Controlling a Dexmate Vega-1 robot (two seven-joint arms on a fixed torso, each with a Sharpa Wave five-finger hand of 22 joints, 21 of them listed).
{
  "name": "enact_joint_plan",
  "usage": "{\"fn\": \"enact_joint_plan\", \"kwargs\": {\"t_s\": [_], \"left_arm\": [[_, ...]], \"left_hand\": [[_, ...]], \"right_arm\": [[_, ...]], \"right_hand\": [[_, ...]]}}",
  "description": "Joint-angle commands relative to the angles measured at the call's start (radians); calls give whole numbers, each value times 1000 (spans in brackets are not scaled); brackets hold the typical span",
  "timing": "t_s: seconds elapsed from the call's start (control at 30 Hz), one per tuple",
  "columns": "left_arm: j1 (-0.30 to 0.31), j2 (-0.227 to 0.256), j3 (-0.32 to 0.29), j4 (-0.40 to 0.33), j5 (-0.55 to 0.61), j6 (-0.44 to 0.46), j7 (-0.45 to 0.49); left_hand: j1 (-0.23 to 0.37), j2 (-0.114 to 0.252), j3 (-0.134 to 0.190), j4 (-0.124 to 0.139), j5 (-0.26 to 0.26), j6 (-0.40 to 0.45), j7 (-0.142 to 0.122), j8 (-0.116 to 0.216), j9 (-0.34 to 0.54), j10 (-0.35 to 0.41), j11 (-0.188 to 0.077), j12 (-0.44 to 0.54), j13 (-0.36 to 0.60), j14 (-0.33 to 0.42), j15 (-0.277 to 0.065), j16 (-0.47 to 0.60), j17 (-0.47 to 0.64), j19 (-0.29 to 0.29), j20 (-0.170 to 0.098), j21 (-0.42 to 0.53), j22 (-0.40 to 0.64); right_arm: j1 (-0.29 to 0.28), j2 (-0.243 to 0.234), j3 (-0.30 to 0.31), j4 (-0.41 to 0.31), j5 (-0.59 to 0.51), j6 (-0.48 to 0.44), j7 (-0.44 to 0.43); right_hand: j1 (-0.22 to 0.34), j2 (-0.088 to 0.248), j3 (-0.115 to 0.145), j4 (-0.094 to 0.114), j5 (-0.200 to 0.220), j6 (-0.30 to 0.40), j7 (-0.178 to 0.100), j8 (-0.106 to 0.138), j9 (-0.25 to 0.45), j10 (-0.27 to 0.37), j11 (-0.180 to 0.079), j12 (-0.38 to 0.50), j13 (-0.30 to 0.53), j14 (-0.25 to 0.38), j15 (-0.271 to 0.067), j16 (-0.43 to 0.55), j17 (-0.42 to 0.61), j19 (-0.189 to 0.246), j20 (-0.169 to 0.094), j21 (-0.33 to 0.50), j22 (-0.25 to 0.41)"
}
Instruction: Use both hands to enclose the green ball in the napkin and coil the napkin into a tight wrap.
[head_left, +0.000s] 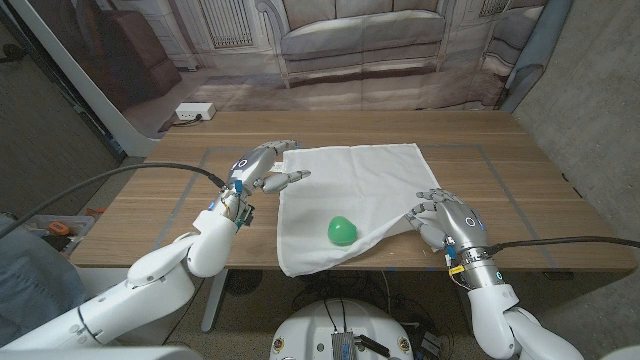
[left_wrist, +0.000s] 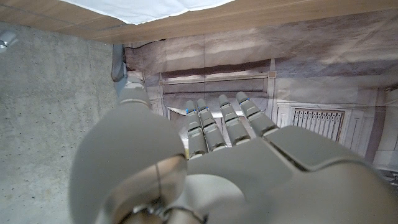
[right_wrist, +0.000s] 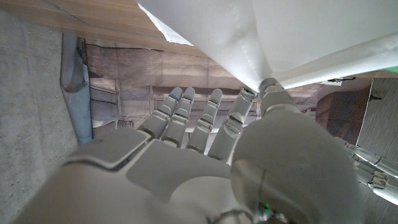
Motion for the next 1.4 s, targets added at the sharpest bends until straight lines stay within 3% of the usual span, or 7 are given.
{"fn": "enact_joint_plan", "kwargs": {"t_s": [0.03, 0.4, 0.57, 0.67, 1.23, 1.4], "left_arm": [[141, 2, -23, -9, 132, 12, 54], [237, -110, 51, -42, 255, 169, 107], [263, -157, 85, -39, 295, 247, 121], [261, -176, 112, -29, 318, 285, 117], [231, -138, 205, -15, 373, 371, 7], [227, -121, 206, -9, 361, 334, 34]], "left_hand": [[4, 6, -1, -5, 9, 13, -1, 5, 1, 11, -9, 5, 3, 10, -57, 9, 3, 8, -5, 6, 2], [11, 2, -1, -11, 19, 37, -8, 12, 1, 35, -12, 8, 3, 34, -65, 15, 3, 25, -11, 13, 2], [15, -3, -2, -15, 23, 43, -12, 13, 1, 42, -22, 9, 3, 39, -70, 14, 2, 28, -13, 14, 1], [17, -15, -7, -20, 26, 29, -14, 7, 0, 37, -24, 4, 3, 33, -67, 10, 2, 27, -2, 13, 1], [14, -51, -24, -28, 35, 15, -17, 0, 0, 35, -31, -1, 3, 37, -75, 9, 2, 23, 4, 10, 0], [13, -55, -27, -29, 37, 15, -17, -1, 0, 39, -33, -1, 4, 41, -77, 10, 2, 24, 3, 10, 0]], "right_arm": [[7, 8, 30, 24, 37, 67, -42], [-45, -24, 123, 76, 75, 202, -121], [-58, -37, 153, 89, 91, 237, -105], [-50, -37, 157, 102, 97, 255, -89], [-19, -33, 171, 116, 121, 308, -5], [-16, -31, 173, 114, 122, 311, 13]], "right_hand": [[-1, 8, 7, -3, -3, 9, -3, 8, 2, -3, -3, -5, 3, -5, 2, -2, 4, 2, 5, 0, 2], [-2, 9, 9, -4, -9, 11, -3, 8, 1, 0, -2, -4, 3, -3, 0, -1, 5, 4, 3, 1, 2], [-1, 10, 10, -5, -13, 12, -3, 8, 1, 2, -2, -3, 4, 1, 0, 1, 4, 5, 2, 1, 2], [-1, 10, 10, -5, -14, 13, -3, 8, 1, 3, -2, -3, 4, 1, 0, 1, 4, 5, 2, 1, 2], [-2, 11, 13, -7, -24, 13, -3, 6, 0, 2, -1, -4, 4, 2, 1, 1, 4, 4, 6, 0, 2], [-2, 11, 14, -7, -27, 14, -3, 6, -1, 3, -1, -4, 4, 2, 1, 1, 4, 4, 7, 0, 2]]}}
